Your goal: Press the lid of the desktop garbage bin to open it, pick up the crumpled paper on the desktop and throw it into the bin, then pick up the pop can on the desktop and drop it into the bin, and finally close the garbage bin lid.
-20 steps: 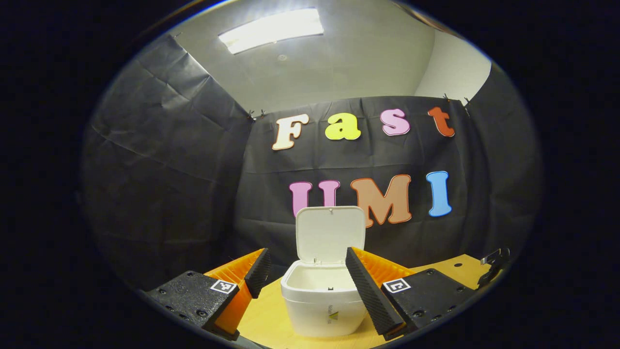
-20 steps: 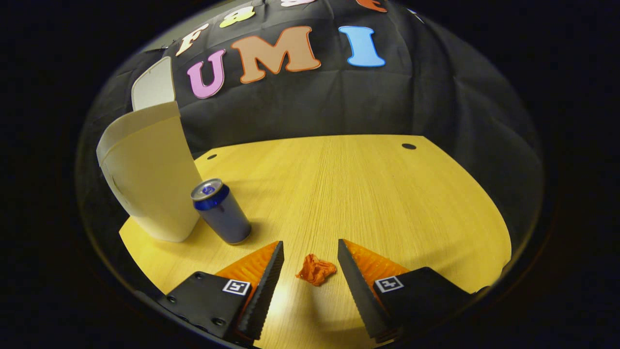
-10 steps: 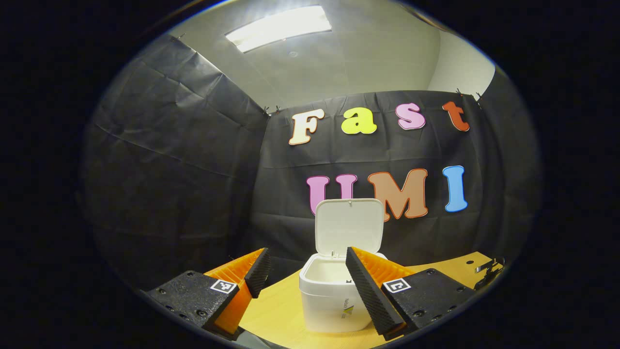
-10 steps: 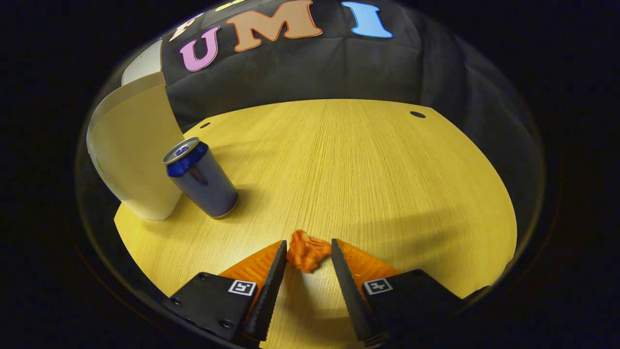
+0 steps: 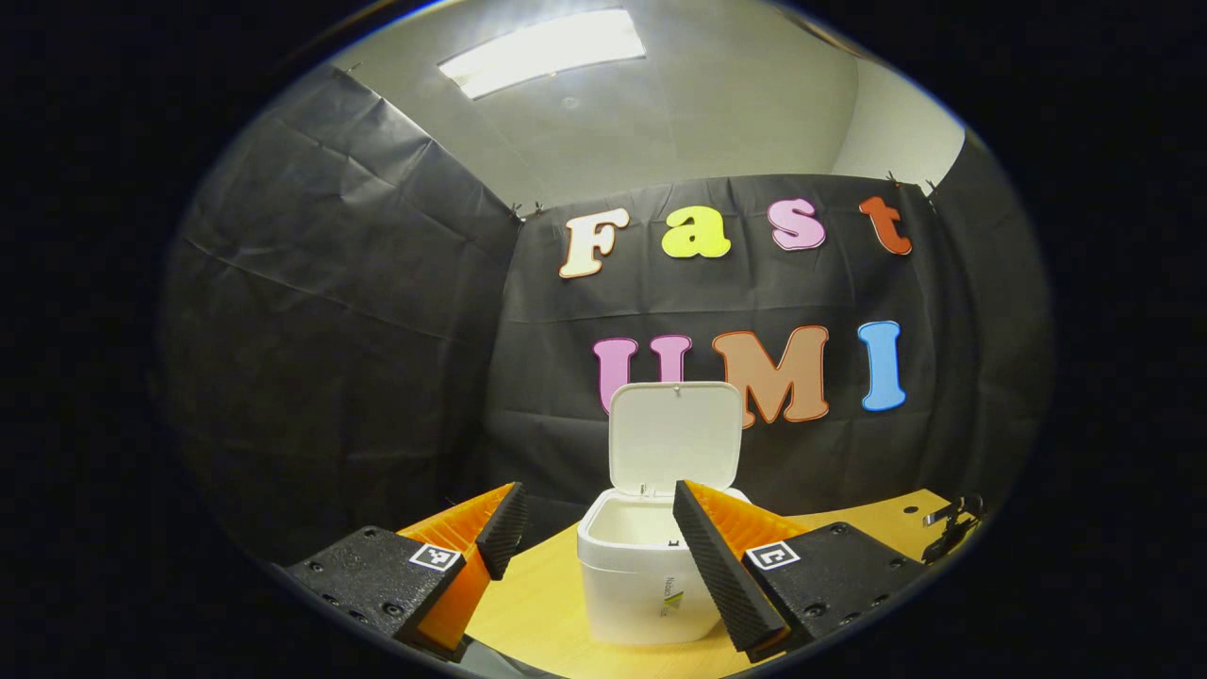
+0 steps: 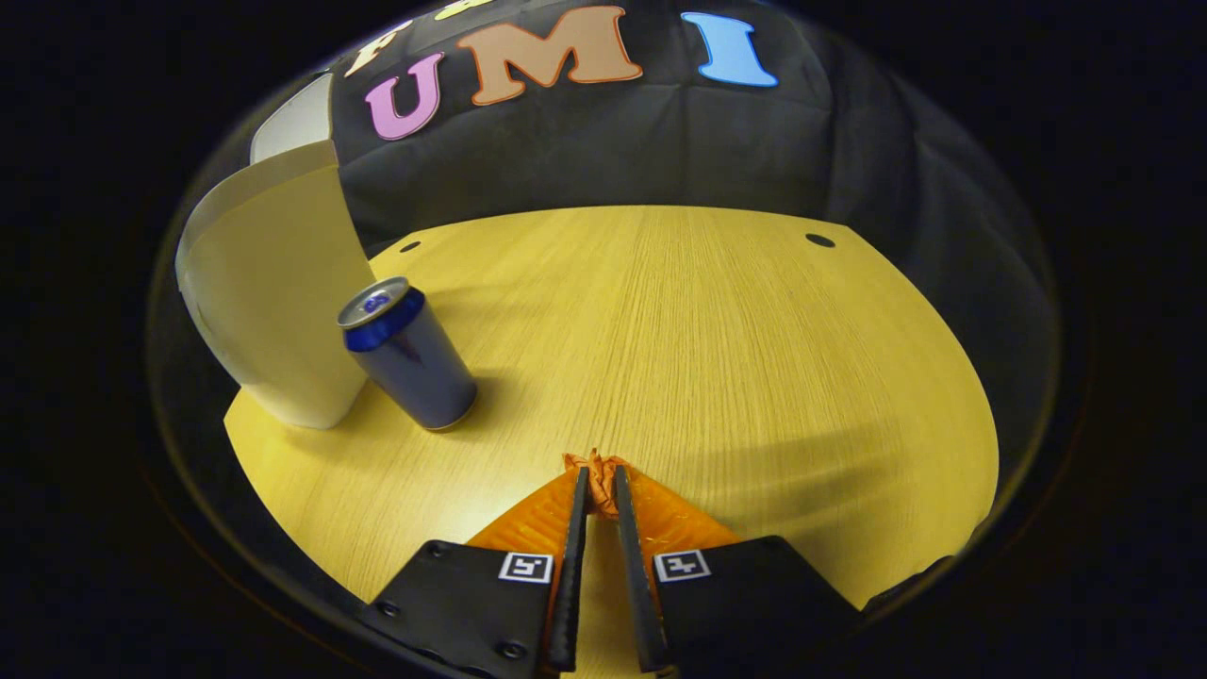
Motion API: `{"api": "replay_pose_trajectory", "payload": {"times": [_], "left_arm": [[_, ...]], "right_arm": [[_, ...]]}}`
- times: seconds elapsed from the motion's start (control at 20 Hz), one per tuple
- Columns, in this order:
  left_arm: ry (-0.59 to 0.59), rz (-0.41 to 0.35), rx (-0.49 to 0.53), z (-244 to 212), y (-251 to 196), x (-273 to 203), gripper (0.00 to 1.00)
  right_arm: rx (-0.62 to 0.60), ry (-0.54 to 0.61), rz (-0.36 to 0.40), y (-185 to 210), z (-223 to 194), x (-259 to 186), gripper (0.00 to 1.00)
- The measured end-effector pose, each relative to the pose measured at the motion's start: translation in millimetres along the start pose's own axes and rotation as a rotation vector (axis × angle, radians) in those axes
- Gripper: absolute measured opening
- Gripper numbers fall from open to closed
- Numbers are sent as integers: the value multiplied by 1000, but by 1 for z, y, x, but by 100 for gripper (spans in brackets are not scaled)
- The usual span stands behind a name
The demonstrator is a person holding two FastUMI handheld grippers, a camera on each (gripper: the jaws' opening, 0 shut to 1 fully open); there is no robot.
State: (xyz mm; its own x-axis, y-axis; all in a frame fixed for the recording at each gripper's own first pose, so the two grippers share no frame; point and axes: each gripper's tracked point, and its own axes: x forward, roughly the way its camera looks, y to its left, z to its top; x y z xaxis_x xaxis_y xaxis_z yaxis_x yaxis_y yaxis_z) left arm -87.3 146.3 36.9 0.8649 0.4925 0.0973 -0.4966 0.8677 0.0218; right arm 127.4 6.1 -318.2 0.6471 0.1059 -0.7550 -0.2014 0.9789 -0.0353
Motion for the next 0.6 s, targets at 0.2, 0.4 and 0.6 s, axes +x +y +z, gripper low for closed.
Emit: {"api": "replay_pose_trajectory", "payload": {"times": [0.2,0.4,0.6], "left_arm": [[11,0,-13,-4,5,-1,94],[24,6,-12,-13,14,-3,94],[50,2,-9,-30,20,-6,94]], "right_arm": [[-16,-103,87,32,41,-47,25],[-81,-247,199,79,111,-106,25],[-181,-399,315,140,188,-165,25]]}}
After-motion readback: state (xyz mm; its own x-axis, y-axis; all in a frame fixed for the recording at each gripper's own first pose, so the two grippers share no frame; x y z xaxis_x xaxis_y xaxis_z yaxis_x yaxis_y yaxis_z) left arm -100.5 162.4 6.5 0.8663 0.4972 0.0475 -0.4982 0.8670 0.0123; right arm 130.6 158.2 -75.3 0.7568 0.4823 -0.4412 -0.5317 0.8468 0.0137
